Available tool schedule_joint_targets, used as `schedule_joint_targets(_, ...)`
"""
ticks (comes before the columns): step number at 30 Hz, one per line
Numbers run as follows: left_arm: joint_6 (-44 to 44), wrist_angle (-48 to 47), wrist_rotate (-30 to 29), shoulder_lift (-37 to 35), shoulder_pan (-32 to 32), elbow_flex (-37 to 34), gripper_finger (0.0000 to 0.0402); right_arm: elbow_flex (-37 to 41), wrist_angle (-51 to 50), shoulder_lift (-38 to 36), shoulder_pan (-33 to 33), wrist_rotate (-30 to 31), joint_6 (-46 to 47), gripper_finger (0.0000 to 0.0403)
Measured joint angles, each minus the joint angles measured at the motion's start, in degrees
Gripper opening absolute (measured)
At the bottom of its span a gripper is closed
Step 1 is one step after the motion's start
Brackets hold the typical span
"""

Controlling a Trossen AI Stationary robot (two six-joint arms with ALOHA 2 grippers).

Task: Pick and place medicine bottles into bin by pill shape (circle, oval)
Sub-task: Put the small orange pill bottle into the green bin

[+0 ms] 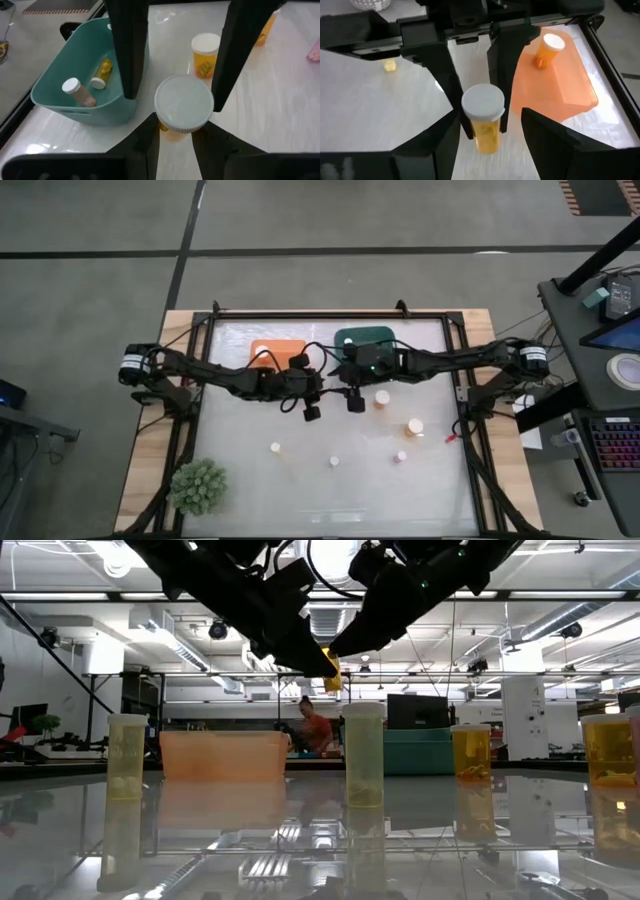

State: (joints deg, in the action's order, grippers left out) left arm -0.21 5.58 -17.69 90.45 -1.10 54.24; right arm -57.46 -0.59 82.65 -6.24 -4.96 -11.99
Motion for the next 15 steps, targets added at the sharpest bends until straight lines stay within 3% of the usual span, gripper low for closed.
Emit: schedule_joint_targets(15,0.6,0.1,0.0,0.0,0.0,0.4,0.0083,0.1,3.0,0.0,0.7,0.0,-1.6,0.0202)
